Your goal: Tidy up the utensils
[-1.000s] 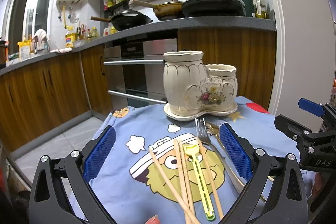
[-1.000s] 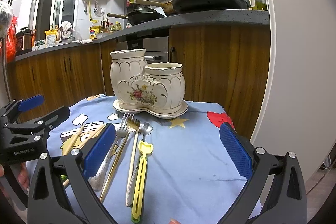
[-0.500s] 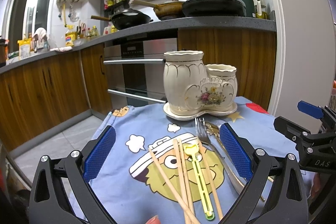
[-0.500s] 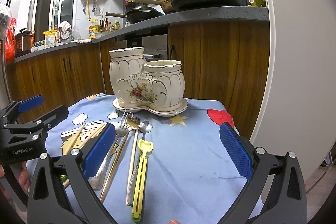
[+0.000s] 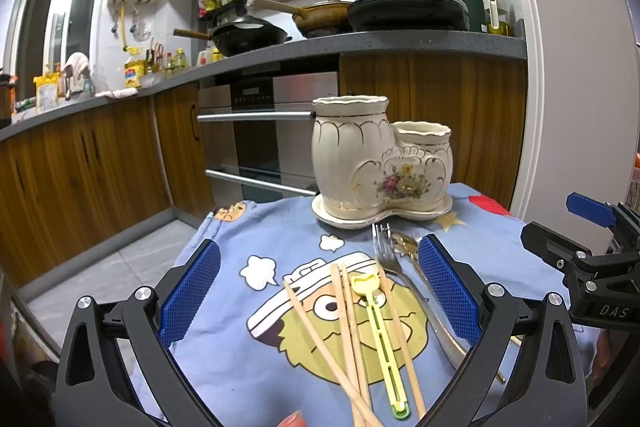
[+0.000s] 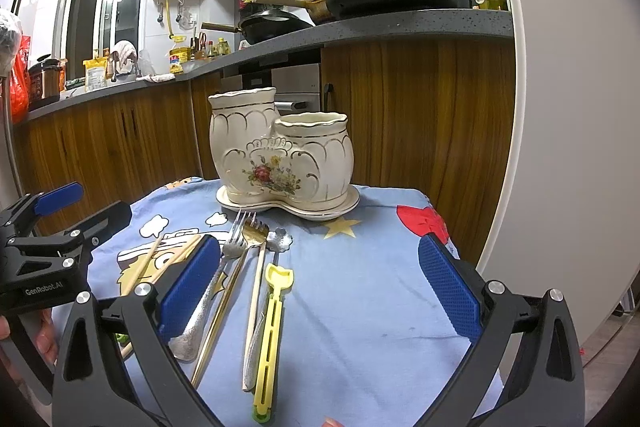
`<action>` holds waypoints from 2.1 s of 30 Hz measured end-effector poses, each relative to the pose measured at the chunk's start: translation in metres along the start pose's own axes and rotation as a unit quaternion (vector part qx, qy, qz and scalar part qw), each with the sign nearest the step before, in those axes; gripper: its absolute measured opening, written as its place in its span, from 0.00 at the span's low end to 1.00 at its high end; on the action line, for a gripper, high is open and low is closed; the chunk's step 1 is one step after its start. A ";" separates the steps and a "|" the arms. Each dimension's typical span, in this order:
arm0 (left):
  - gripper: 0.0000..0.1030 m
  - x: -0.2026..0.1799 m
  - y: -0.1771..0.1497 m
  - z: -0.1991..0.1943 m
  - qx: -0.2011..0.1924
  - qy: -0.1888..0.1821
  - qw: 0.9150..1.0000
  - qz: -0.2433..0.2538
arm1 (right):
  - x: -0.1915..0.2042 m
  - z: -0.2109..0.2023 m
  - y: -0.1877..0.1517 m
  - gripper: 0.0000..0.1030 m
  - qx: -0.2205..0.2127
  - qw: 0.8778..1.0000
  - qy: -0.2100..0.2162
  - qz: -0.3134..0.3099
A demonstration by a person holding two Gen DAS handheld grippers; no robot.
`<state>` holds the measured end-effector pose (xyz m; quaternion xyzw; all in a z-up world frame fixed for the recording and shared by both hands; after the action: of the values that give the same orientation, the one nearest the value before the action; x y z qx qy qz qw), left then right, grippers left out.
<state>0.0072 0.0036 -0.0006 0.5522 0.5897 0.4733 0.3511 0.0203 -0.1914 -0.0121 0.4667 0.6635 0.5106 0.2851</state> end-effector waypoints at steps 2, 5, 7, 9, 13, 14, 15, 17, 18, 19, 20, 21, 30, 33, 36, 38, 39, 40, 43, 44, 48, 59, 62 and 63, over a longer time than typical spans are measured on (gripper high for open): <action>0.95 0.000 0.000 0.000 0.001 0.000 1.000 0.000 | 0.000 0.001 0.000 0.95 0.001 1.000 0.000 0.000; 0.95 0.000 0.000 0.000 0.001 0.000 1.000 0.000 | 0.001 0.001 -0.001 0.95 0.003 1.000 0.000 0.000; 0.95 0.000 0.000 0.000 0.000 0.000 1.000 0.000 | 0.002 0.001 -0.001 0.95 0.003 1.000 0.001 0.000; 0.95 0.000 0.000 0.000 0.000 0.000 1.000 0.000 | 0.001 0.001 -0.001 0.95 0.003 1.000 0.001 0.000; 0.95 0.000 0.000 0.000 0.001 0.001 1.000 0.001 | 0.003 0.002 -0.002 0.95 0.006 1.000 0.004 0.002; 0.95 0.000 -0.001 0.001 0.002 0.001 1.000 0.001 | 0.003 0.002 -0.002 0.95 0.005 1.000 0.005 0.004; 0.95 0.000 -0.002 0.003 0.003 0.001 1.000 0.001 | 0.004 0.002 -0.002 0.95 0.006 1.000 0.005 0.005; 0.95 0.000 -0.003 0.004 0.003 0.002 1.000 0.004 | 0.001 0.003 -0.001 0.95 0.007 1.000 0.006 0.007; 0.95 0.000 -0.003 0.005 0.004 0.002 1.000 0.005 | 0.001 0.005 -0.001 0.95 0.009 1.000 0.006 0.007; 0.95 0.000 -0.003 0.006 0.005 0.002 1.000 0.005 | 0.000 0.005 -0.001 0.95 0.011 1.000 0.006 0.009; 0.95 0.000 -0.003 0.007 0.008 0.000 1.000 0.004 | 0.000 0.007 -0.001 0.95 0.013 1.000 0.008 0.011; 0.95 0.001 -0.003 0.009 0.011 -0.001 1.000 0.002 | -0.001 0.007 0.000 0.95 0.016 1.000 0.010 0.013; 0.95 0.006 0.001 0.027 0.016 0.019 1.000 0.014 | -0.018 0.029 -0.006 0.95 0.067 0.994 0.032 0.077; 0.95 0.008 0.001 0.024 0.018 0.022 1.000 0.010 | -0.017 0.025 -0.007 0.95 0.070 0.993 0.037 0.091; 0.95 0.008 -0.003 0.015 0.023 0.021 0.999 0.022 | -0.010 0.014 -0.011 0.95 0.072 0.993 0.038 0.089; 0.95 0.006 -0.006 0.011 0.032 0.023 0.999 0.032 | -0.005 0.005 -0.013 0.95 0.067 0.995 0.026 0.069; 0.95 0.003 -0.006 0.010 0.037 0.017 0.999 0.034 | -0.002 0.002 -0.015 0.95 0.067 0.996 0.018 0.054; 0.95 0.002 -0.006 0.009 0.043 0.008 0.998 0.036 | -0.002 0.001 -0.015 0.95 0.069 0.996 0.015 0.045; 0.95 0.001 -0.003 0.006 0.042 0.006 0.998 0.044 | -0.001 -0.002 -0.012 0.95 0.071 0.997 0.021 0.031; 0.95 0.001 -0.002 0.005 0.041 0.005 0.998 0.047 | -0.001 -0.002 -0.011 0.95 0.068 0.997 0.020 0.028; 0.95 0.005 -0.002 0.009 0.071 0.004 0.996 0.046 | -0.003 -0.002 -0.004 0.95 0.056 0.998 0.022 0.027; 0.49 0.020 -0.019 0.033 0.154 0.007 0.987 0.049 | -0.009 0.014 0.002 0.95 0.080 0.996 0.024 0.041; 0.35 0.014 -0.023 0.038 0.173 -0.003 0.983 0.055 | -0.009 0.016 0.001 0.91 0.086 0.995 0.026 0.037; 0.34 0.010 -0.022 0.039 0.180 -0.010 0.982 0.060 | -0.010 0.018 0.001 0.89 0.096 0.994 0.029 0.036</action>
<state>0.0351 0.0215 -0.0327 0.6450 0.6277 0.3744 0.2229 0.0398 -0.1931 -0.0179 0.5007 0.7001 0.4677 0.2011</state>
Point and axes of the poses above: each gripper's, at about its wrist camera, not at the fingertips, and z roughly the way its jaws point, x to its left, y to its top, the point moved 2 cm from there along z, roughly the way its jaws point, and after that the axes turned 11 degrees about y, right-handed, at the moved point
